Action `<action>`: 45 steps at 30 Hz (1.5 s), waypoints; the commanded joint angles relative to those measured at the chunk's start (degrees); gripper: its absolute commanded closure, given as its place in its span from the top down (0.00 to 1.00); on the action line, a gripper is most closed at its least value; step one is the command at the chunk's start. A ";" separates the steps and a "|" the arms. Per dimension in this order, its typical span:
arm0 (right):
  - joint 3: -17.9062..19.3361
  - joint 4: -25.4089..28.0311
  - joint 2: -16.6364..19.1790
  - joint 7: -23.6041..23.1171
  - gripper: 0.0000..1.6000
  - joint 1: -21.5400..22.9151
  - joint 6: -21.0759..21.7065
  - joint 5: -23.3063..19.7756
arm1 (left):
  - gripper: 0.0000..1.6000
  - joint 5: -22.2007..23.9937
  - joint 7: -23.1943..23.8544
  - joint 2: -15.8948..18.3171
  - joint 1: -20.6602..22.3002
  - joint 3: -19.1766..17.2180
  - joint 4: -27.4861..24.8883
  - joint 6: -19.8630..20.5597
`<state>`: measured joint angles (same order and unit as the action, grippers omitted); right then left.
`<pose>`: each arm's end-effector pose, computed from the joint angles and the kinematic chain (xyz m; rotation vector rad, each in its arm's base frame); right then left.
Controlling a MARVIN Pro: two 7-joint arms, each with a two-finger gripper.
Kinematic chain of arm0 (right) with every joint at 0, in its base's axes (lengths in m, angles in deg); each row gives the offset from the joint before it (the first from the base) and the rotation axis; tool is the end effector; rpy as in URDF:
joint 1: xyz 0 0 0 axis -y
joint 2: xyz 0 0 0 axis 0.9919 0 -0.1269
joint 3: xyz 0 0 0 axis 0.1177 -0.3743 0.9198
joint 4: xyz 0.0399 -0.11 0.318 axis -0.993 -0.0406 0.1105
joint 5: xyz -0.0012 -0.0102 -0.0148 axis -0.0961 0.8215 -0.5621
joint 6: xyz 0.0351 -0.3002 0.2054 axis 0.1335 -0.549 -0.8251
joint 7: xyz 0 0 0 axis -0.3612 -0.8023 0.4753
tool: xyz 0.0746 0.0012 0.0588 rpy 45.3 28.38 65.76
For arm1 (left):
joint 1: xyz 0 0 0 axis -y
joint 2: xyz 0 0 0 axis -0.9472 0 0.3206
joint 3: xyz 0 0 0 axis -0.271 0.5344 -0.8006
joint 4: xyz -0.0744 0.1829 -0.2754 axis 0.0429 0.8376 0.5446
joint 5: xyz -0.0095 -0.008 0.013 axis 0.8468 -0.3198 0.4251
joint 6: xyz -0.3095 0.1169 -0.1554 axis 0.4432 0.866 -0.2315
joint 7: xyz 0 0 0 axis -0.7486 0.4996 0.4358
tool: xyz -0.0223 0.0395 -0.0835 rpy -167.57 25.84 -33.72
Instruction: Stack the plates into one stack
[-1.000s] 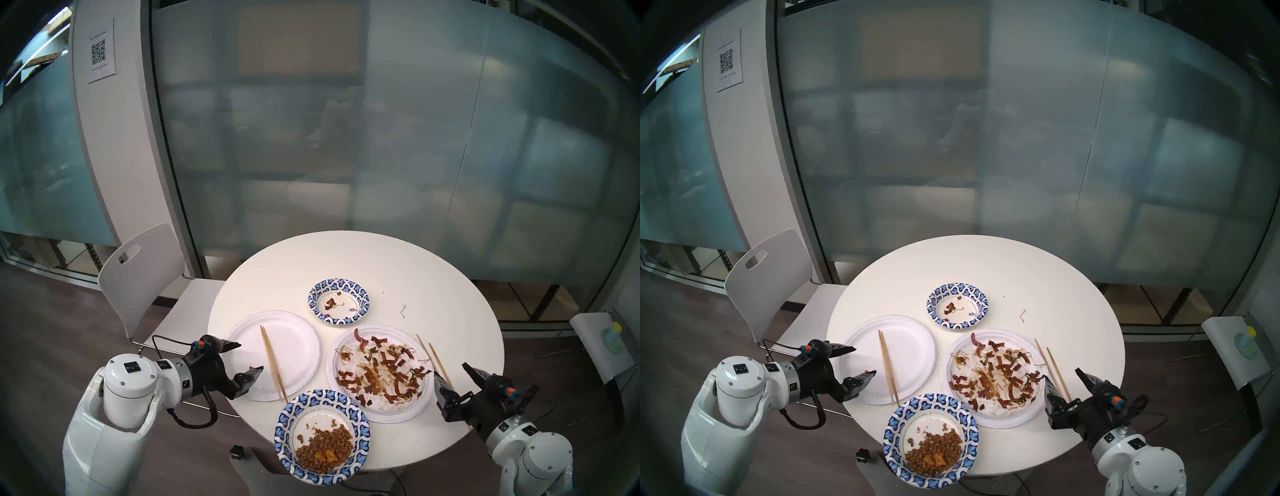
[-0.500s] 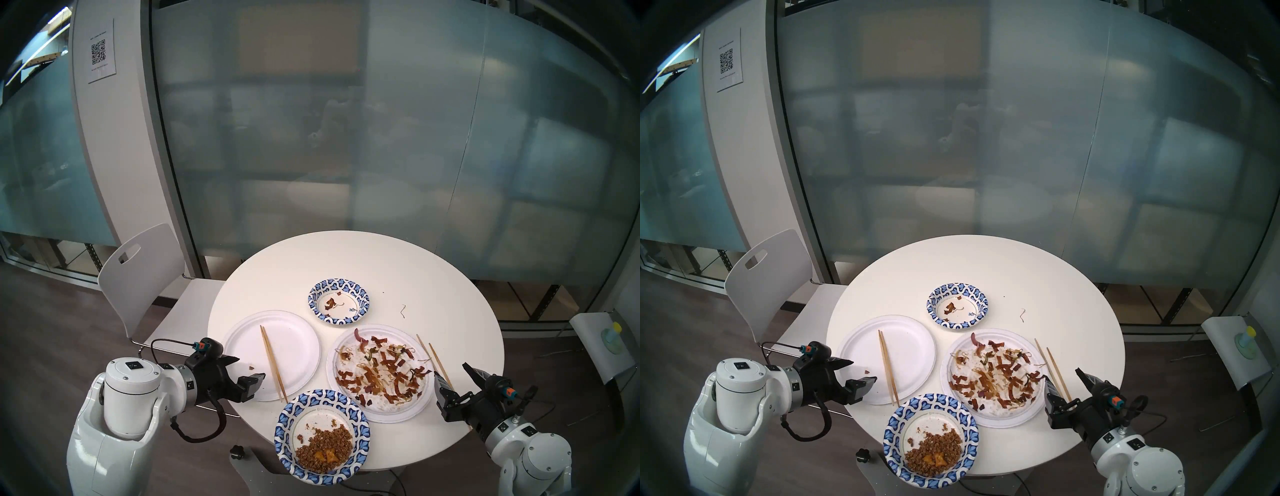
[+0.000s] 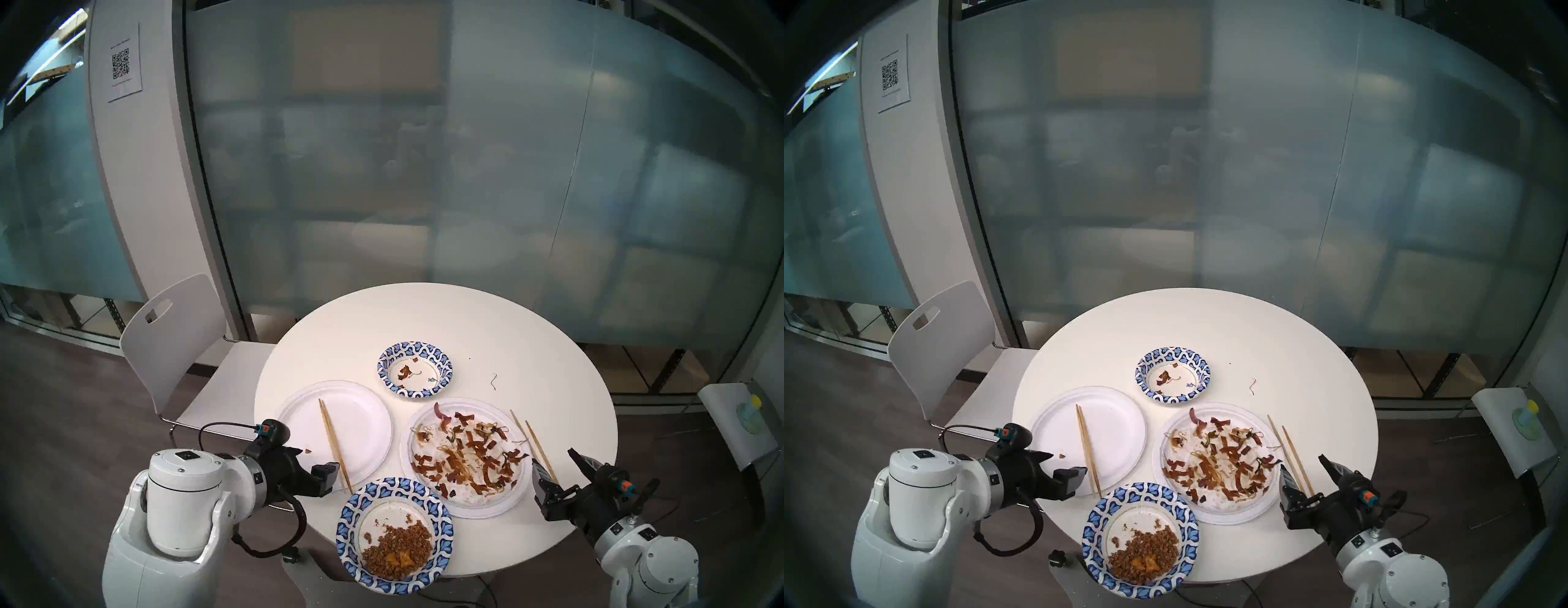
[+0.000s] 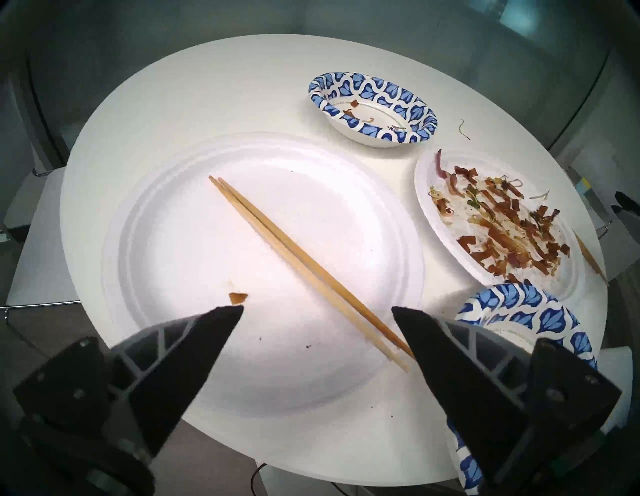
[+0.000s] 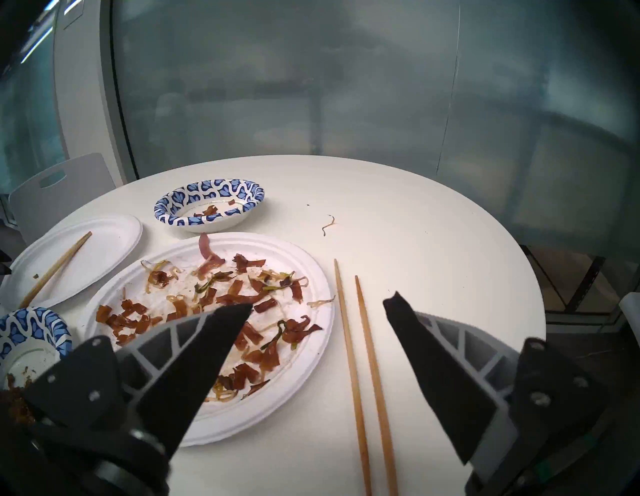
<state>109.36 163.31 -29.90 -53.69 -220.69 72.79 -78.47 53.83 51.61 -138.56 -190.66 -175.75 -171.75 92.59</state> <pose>0.1826 -0.0874 -0.3347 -2.5275 -0.1822 -1.7637 0.2748 0.0050 -0.3184 2.6355 -0.3477 1.0607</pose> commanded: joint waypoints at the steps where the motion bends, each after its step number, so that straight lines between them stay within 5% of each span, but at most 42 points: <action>1: 0.36 0.85 -0.31 -0.39 0.95 -0.39 -1.55 -0.89 | 1.00 -0.85 -4.10 -4.98 0.61 2.81 -1.57 -0.12; 19: 2.16 0.52 -1.30 -1.48 0.96 -1.21 -3.09 -2.05 | 1.00 -3.35 -14.24 -7.96 -0.06 8.80 1.30 -0.12; 45: 2.72 0.00 -3.08 -2.43 0.95 -1.61 -5.05 -2.46 | 1.00 2.89 -25.87 -6.53 2.97 12.73 5.96 -0.12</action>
<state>112.12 162.29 -32.30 -56.21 -221.90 69.00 -80.44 54.75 28.43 -145.72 -189.16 -163.98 -166.08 92.60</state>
